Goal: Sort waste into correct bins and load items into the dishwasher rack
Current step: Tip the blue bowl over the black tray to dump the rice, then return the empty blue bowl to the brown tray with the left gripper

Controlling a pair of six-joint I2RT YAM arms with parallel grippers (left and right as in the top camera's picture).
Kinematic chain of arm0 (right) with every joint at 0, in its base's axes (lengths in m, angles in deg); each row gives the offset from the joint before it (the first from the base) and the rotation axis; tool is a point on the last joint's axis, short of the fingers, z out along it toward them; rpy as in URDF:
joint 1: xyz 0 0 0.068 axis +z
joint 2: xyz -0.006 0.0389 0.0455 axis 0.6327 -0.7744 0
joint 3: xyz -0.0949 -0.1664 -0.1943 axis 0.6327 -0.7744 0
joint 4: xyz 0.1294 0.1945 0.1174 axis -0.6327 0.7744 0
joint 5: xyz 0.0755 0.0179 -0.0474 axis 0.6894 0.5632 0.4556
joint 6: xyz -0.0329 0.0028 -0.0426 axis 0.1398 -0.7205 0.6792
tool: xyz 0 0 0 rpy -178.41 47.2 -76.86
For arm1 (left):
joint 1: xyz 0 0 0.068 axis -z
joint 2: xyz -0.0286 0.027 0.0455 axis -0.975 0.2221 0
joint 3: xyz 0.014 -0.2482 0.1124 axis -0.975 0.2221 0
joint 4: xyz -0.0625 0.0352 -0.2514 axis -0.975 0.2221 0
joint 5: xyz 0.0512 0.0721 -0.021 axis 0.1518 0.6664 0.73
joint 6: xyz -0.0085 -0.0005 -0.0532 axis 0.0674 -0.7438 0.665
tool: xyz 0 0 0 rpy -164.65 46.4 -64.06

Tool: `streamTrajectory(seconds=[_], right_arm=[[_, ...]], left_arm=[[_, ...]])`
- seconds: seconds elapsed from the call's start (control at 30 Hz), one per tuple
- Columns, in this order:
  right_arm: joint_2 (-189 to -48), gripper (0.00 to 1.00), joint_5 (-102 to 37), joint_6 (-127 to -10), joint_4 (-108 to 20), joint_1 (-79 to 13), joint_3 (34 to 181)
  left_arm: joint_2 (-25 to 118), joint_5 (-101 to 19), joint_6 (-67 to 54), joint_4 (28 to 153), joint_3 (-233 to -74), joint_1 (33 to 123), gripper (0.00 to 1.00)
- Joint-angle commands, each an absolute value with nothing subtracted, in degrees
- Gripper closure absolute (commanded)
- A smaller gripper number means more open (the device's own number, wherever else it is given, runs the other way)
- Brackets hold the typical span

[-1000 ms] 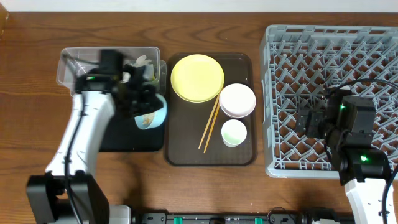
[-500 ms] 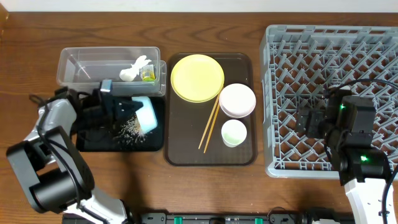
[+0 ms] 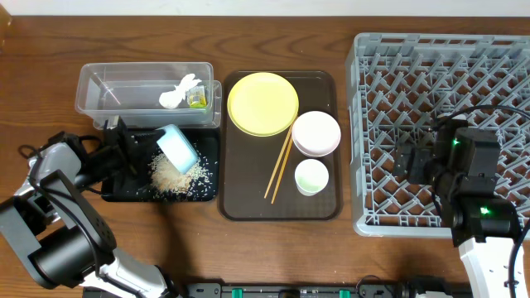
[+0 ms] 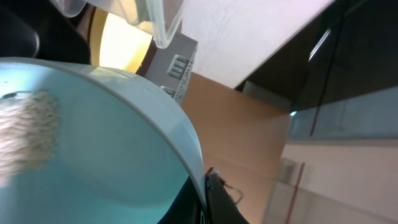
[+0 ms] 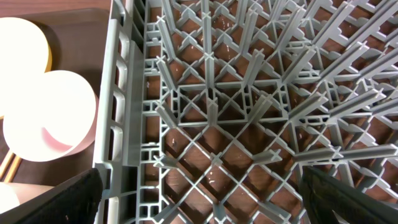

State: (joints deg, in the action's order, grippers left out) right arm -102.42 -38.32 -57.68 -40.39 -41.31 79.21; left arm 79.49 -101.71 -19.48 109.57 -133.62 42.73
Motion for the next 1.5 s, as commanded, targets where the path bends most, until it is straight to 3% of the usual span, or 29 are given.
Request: streamTrajectory(seconds=[0.0, 0.3, 0.5, 0.67, 0.83, 1.0, 1.17, 1.3, 1.47], right_arm=[[-102.4, 0.01, -38.3, -58.4, -40.2, -40.4, 80.3], [-102.4, 0.01, -38.3, -58.4, -40.2, -40.4, 80.3], [-102.4, 0.01, -38.3, -58.4, -40.2, -40.4, 80.3], [-102.4, 0.01, -38.3, -58.4, -40.3, -40.4, 80.3], [-102.4, 0.01, -38.3, -58.4, -40.2, -40.4, 80.3], [-102.4, 0.01, -38.3, -58.4, -40.2, -40.4, 80.3], [-102.4, 0.01, -38.3, -58.4, -40.3, -40.4, 80.3], [-102.4, 0.01, -38.3, -58.4, -40.3, -40.4, 80.3], [-102.4, 0.01, -38.3, -58.4, -40.2, -40.4, 80.3]], left_arm=[[79.6, -103.5, -13.6, 109.8, -133.6, 42.3, 0.94], [79.6, -103.5, -13.5, 107.6, -133.6, 42.3, 0.94], [79.6, -103.5, -31.9, 97.0, -133.6, 42.3, 0.94], [79.6, -103.5, -19.5, 98.7, -133.6, 42.3, 0.94], [79.6, -103.5, -14.5, 98.9, -133.6, 42.2, 0.94], [79.6, -103.5, -12.1, 100.7, -133.6, 42.3, 0.94], [75.7, -103.2, -18.0, 100.5, -133.7, 45.4, 0.94], [69.7, -92.0, -18.1, 100.4, -134.9, 52.7, 0.94], [63.2, -72.2, -18.1, 98.9, -136.1, 67.9, 0.94]])
